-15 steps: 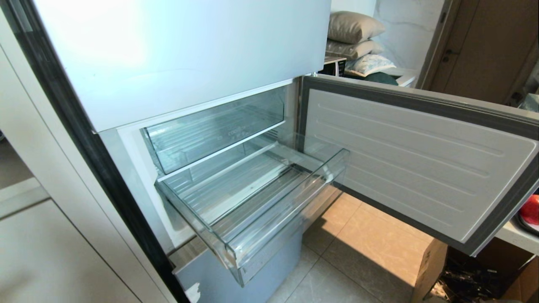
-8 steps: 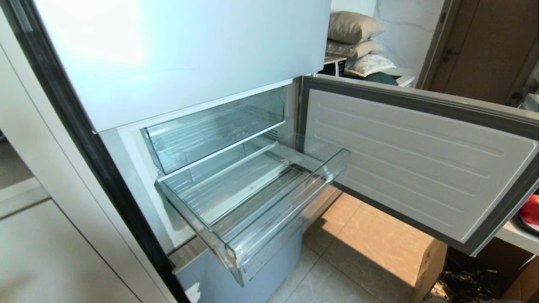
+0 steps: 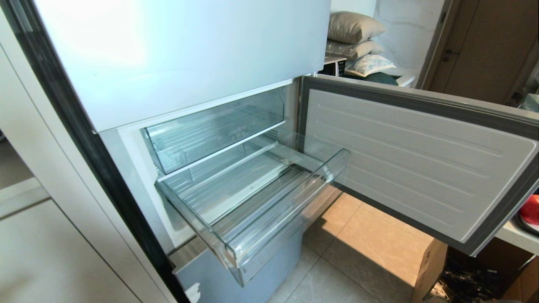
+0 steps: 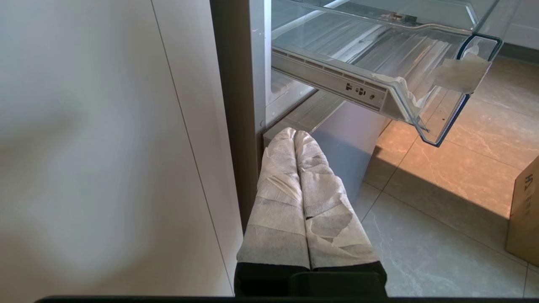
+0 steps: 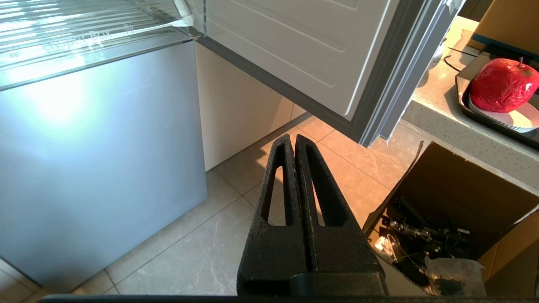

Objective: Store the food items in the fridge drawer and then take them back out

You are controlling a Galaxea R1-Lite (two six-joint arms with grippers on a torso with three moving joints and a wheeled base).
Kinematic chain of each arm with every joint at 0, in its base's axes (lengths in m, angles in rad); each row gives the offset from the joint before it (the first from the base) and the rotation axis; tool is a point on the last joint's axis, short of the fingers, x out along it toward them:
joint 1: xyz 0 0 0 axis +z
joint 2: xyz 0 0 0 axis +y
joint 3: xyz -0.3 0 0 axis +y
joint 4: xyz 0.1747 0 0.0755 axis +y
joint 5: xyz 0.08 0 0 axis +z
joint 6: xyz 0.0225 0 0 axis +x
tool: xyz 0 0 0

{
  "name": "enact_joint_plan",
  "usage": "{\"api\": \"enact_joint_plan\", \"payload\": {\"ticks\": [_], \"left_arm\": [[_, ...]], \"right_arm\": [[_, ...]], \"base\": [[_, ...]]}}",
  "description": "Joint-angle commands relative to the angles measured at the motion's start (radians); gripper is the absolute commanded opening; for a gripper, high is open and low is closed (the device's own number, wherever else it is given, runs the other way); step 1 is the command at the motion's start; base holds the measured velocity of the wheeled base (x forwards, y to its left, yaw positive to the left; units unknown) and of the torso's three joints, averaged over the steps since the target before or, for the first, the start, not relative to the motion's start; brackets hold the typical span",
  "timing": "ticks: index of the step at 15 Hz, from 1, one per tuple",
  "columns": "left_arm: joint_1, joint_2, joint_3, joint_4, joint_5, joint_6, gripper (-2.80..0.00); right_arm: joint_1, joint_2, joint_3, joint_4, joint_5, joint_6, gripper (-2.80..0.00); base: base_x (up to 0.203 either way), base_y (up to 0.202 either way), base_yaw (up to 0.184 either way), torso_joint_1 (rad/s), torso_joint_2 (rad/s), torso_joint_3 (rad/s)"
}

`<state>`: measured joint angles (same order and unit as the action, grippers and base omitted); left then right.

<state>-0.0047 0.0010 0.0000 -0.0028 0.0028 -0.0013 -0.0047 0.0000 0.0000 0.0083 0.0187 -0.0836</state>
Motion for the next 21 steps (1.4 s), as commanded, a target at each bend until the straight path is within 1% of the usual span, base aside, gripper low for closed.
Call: {"api": "enact_joint_plan", "payload": {"ticks": [1,4,7,10,17,19,21], "left_arm": [[0.000,0.001,0.000,0.000,0.000,0.000,-2.80],[0.000,0.001,0.000,0.000,0.000,0.000,-2.80],[0.000,0.001,0.000,0.000,0.000,0.000,-2.80],[-0.001,0.001,0.000,0.000,0.000,0.000,-2.80],[0.000,0.001,0.000,0.000,0.000,0.000,-2.80],[0.000,0.001,0.000,0.000,0.000,0.000,-2.80],[0.000,0.001,0.000,0.000,0.000,0.000,-2.80]], "right_arm": [[0.000,0.002,0.000,-0.001,0.000,-0.001,-2.80],[0.000,0.002,0.000,-0.001,0.000,0.008,-2.80],[0.000,0.002,0.000,-0.002,-0.002,0.015,-2.80],[0.000,0.002,0.000,-0.005,-0.011,0.050,-2.80],[0.000,0.003,0.000,-0.005,-0.010,0.053,-2.80],[0.001,0.055,0.000,-0.005,-0.010,0.054,-2.80],[0.011,0.176,0.000,-0.004,-0.008,0.036,-2.80]], "base": [[0.000,0.000,0.000,0.000,0.00,0.000],[-0.002,0.000,0.060,0.002,0.00,0.000],[0.002,-0.006,0.175,0.003,0.00,0.003],[0.003,-0.006,0.173,0.005,0.00,0.002],[0.001,-0.008,0.168,0.003,0.00,0.003],[0.001,-0.004,0.048,0.001,0.00,0.002],[0.000,0.000,0.000,0.000,0.00,0.000]]}}
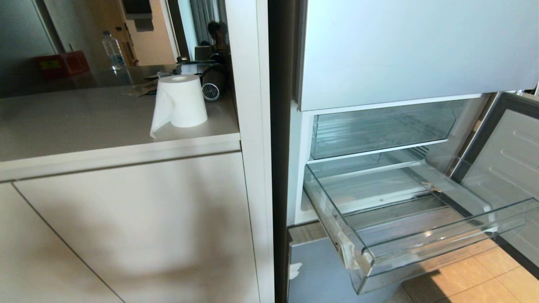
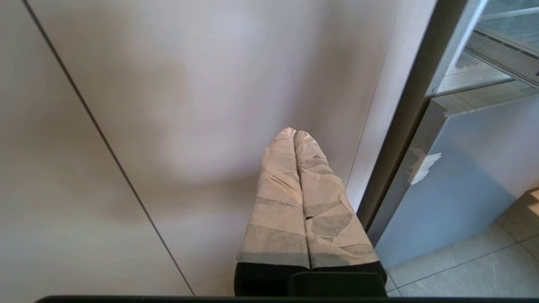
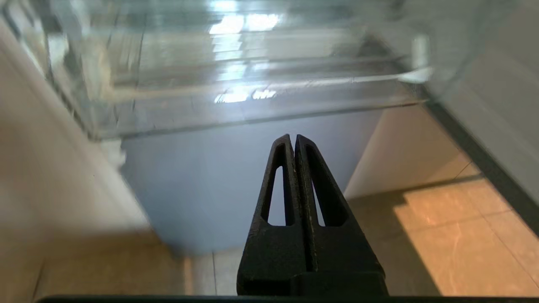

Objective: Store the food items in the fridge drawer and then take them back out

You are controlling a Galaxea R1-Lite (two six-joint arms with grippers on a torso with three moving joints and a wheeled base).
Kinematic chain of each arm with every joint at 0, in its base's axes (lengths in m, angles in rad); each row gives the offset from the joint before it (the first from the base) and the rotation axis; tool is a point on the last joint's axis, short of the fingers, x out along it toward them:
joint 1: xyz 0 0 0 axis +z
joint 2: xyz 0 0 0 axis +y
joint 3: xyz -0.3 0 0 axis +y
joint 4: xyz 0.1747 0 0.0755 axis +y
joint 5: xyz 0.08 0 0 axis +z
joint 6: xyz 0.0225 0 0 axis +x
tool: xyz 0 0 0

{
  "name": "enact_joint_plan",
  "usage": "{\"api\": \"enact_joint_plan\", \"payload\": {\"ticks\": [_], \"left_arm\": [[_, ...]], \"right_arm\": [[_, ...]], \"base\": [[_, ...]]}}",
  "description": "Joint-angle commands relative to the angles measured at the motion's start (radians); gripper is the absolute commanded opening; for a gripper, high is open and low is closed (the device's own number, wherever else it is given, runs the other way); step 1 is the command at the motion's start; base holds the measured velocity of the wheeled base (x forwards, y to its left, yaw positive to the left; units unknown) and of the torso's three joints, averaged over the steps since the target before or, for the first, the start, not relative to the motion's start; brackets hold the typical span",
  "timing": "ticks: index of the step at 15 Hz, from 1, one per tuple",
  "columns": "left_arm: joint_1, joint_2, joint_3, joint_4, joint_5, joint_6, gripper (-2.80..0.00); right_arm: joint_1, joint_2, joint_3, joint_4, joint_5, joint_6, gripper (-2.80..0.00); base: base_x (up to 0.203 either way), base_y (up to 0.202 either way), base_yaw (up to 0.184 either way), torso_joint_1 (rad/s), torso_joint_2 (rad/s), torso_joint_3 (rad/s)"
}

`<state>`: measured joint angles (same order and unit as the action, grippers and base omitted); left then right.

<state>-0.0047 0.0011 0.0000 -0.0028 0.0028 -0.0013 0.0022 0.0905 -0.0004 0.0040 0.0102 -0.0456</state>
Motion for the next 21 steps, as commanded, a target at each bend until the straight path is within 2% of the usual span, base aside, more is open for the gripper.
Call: {"api": "enact_joint_plan", "payload": {"ticks": [1,4,7,9,16,19,21], "left_arm": [[0.000,0.000,0.000,0.000,0.000,0.000,-2.80],[0.000,0.000,0.000,0.000,0.000,0.000,-2.80],[0.000,0.000,0.000,0.000,0.000,0.000,-2.80],[0.000,0.000,0.000,0.000,0.000,0.000,-2.80],[0.000,0.000,0.000,0.000,0.000,0.000,-2.80],[0.000,0.000,0.000,0.000,0.000,0.000,-2.80],[0.000,0.000,0.000,0.000,0.000,0.000,-2.80]], "right_arm": [[0.013,0.160,0.000,0.001,0.001,-0.009,-2.80],[0.033,0.420,-0.003,-0.014,0.004,-0.030,-2.80],[0.040,0.691,-0.008,-0.163,0.016,-0.041,-2.80],[0.044,0.857,-0.031,-0.264,0.053,-0.048,-2.80],[0.048,1.366,-0.315,-0.339,0.145,-0.044,-2.80],[0.049,1.495,-0.440,-0.353,0.177,-0.041,-2.80],[0.053,1.563,-0.488,-0.412,0.178,-0.032,-2.80]], "base": [[0.000,0.000,0.000,0.000,0.00,0.000],[0.000,0.000,0.000,0.000,0.00,0.000],[0.000,0.000,0.000,0.000,0.00,0.000],[0.000,0.000,0.000,0.000,0.00,0.000],[0.000,0.000,0.000,0.000,0.00,0.000],[0.000,0.000,0.000,0.000,0.00,0.000],[0.000,0.000,0.000,0.000,0.00,0.000]]}}
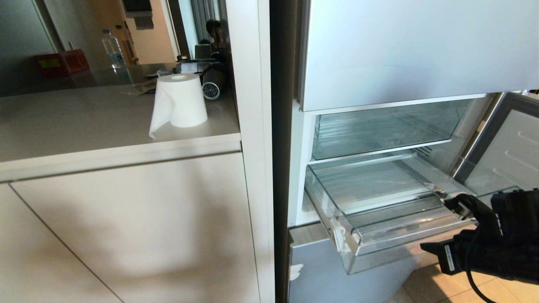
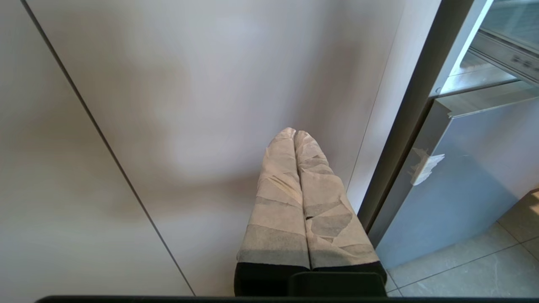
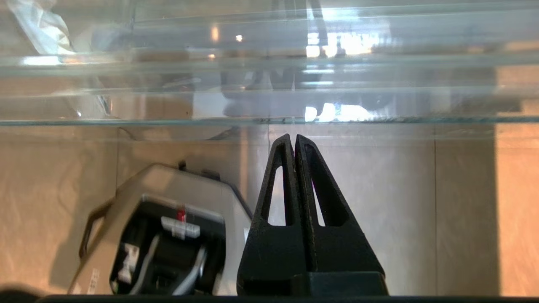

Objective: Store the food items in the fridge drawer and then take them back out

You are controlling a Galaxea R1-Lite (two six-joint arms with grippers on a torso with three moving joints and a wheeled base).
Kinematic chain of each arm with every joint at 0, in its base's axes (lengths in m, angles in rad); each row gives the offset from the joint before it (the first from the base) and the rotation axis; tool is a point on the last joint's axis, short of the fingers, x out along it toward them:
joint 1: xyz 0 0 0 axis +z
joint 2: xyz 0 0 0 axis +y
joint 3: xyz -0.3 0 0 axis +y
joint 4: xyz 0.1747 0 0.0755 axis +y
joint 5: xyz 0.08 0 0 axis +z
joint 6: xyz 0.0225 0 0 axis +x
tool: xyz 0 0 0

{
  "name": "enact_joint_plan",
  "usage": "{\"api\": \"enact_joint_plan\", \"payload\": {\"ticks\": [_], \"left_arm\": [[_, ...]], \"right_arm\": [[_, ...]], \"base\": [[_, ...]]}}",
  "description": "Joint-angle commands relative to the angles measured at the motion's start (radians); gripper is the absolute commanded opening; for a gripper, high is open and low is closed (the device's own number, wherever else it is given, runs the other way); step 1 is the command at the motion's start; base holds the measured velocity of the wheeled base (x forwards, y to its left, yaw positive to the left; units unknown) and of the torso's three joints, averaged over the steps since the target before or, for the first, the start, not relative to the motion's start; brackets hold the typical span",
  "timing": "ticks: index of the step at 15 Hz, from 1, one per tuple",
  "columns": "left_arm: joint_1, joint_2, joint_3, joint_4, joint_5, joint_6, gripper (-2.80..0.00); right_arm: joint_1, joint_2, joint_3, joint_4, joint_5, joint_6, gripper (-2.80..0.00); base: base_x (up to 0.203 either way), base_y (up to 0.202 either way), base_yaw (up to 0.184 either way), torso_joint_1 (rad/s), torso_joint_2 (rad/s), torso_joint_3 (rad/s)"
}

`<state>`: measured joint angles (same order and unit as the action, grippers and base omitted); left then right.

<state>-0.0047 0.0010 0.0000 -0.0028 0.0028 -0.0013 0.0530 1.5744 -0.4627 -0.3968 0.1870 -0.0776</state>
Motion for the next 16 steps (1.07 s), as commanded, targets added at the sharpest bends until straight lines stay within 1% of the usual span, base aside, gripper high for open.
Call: {"api": "enact_joint_plan", "payload": {"ticks": [1,3,4,5,6,7,9,11,13,14,16], "left_arm": [[0.000,0.000,0.000,0.000,0.000,0.000,-2.80],[0.000,0.000,0.000,0.000,0.000,0.000,-2.80],[0.000,0.000,0.000,0.000,0.000,0.000,-2.80],[0.000,0.000,0.000,0.000,0.000,0.000,-2.80],[0.000,0.000,0.000,0.000,0.000,0.000,-2.80],[0.000,0.000,0.000,0.000,0.000,0.000,-2.80],[0.000,0.000,0.000,0.000,0.000,0.000,-2.80],[0.000,0.000,0.000,0.000,0.000,0.000,-2.80],[0.000,0.000,0.000,0.000,0.000,0.000,-2.80],[0.000,0.000,0.000,0.000,0.000,0.000,-2.80],[0.000,0.000,0.000,0.000,0.000,0.000,-2.80]], "right_arm": [[0.011,0.109,-0.055,-0.034,0.002,0.019,-2.80],[0.022,0.172,-0.137,-0.087,0.003,0.097,-2.80],[0.032,0.213,-0.188,-0.130,0.002,0.170,-2.80],[0.046,0.237,-0.219,-0.183,-0.002,0.270,-2.80],[0.064,0.238,-0.230,-0.241,-0.014,0.395,-2.80],[0.085,0.230,-0.225,-0.281,-0.034,0.465,-2.80],[0.117,0.145,-0.125,-0.297,-0.057,0.478,-2.80],[0.127,0.037,-0.023,-0.302,-0.065,0.446,-2.80],[0.114,-0.040,0.067,-0.304,-0.068,0.401,-2.80],[0.099,-0.041,0.077,-0.305,-0.068,0.391,-2.80],[0.086,0.054,0.054,-0.312,-0.067,0.386,-2.80]], "base": [[0.000,0.000,0.000,0.000,0.00,0.000],[0.000,0.000,0.000,0.000,0.00,0.000],[0.000,0.000,0.000,0.000,0.00,0.000],[0.000,0.000,0.000,0.000,0.00,0.000],[0.000,0.000,0.000,0.000,0.00,0.000],[0.000,0.000,0.000,0.000,0.00,0.000],[0.000,0.000,0.000,0.000,0.00,0.000],[0.000,0.000,0.000,0.000,0.00,0.000],[0.000,0.000,0.000,0.000,0.00,0.000],[0.000,0.000,0.000,0.000,0.00,0.000],[0.000,0.000,0.000,0.000,0.00,0.000]]}}
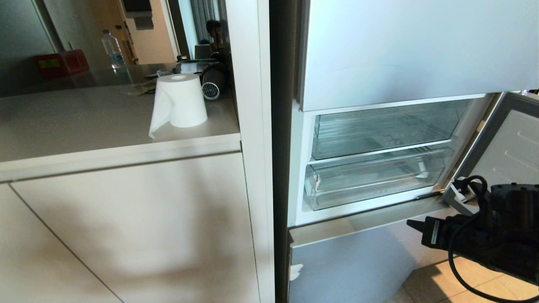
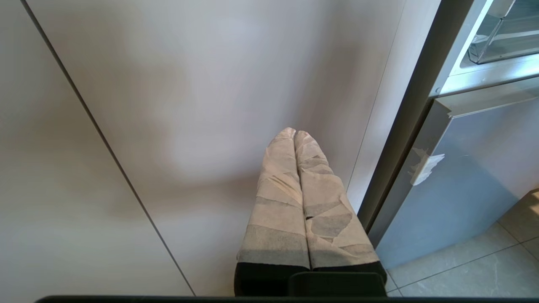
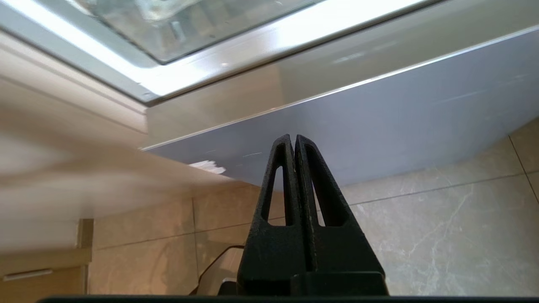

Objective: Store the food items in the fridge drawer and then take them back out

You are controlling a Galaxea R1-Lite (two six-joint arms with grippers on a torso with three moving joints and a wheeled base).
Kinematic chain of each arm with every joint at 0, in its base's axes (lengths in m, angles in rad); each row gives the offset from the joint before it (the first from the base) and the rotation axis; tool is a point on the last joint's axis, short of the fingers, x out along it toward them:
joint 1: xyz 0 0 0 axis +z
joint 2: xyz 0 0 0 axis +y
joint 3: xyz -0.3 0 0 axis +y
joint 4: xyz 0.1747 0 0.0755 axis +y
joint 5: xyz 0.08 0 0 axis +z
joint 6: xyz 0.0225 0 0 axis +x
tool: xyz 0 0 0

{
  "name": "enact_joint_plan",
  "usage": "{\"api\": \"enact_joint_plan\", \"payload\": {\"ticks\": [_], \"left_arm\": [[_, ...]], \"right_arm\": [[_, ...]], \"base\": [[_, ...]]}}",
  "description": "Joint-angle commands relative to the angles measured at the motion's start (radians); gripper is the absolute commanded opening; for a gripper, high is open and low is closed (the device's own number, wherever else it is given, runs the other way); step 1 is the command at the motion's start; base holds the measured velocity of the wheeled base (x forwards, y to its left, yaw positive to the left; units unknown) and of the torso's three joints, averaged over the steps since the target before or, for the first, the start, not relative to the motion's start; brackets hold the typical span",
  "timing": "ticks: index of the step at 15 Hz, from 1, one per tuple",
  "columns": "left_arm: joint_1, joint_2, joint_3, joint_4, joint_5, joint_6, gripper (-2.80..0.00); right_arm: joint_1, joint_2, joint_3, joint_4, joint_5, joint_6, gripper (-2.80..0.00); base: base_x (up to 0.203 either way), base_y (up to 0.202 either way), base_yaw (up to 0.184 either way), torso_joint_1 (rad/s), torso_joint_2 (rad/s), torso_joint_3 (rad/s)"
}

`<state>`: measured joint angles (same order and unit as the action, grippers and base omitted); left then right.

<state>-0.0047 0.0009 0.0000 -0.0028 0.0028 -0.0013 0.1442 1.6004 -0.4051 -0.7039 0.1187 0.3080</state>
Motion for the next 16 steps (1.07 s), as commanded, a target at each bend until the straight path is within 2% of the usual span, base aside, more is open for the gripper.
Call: {"api": "enact_joint_plan", "payload": {"ticks": [1,5,10,14,16], "left_arm": [[0.000,0.001,0.000,0.000,0.000,0.000,-2.80],[0.000,0.001,0.000,0.000,0.000,0.000,-2.80],[0.000,0.001,0.000,0.000,0.000,0.000,-2.80],[0.000,0.001,0.000,0.000,0.000,0.000,-2.80],[0.000,0.001,0.000,0.000,0.000,0.000,-2.80]], "right_arm": [[-0.008,0.103,-0.041,-0.012,0.001,0.001,-2.80],[0.008,0.380,-0.254,-0.027,-0.028,0.001,-2.80],[0.039,0.536,-0.497,-0.032,-0.124,0.011,-2.80],[0.051,0.533,-0.544,-0.032,-0.142,0.072,-2.80],[0.061,0.525,-0.563,-0.032,-0.140,0.145,-2.80]], "base": [[0.000,0.000,0.000,0.000,0.00,0.000],[0.000,0.000,0.000,0.000,0.00,0.000],[0.000,0.000,0.000,0.000,0.00,0.000],[0.000,0.000,0.000,0.000,0.00,0.000],[0.000,0.000,0.000,0.000,0.00,0.000]]}}
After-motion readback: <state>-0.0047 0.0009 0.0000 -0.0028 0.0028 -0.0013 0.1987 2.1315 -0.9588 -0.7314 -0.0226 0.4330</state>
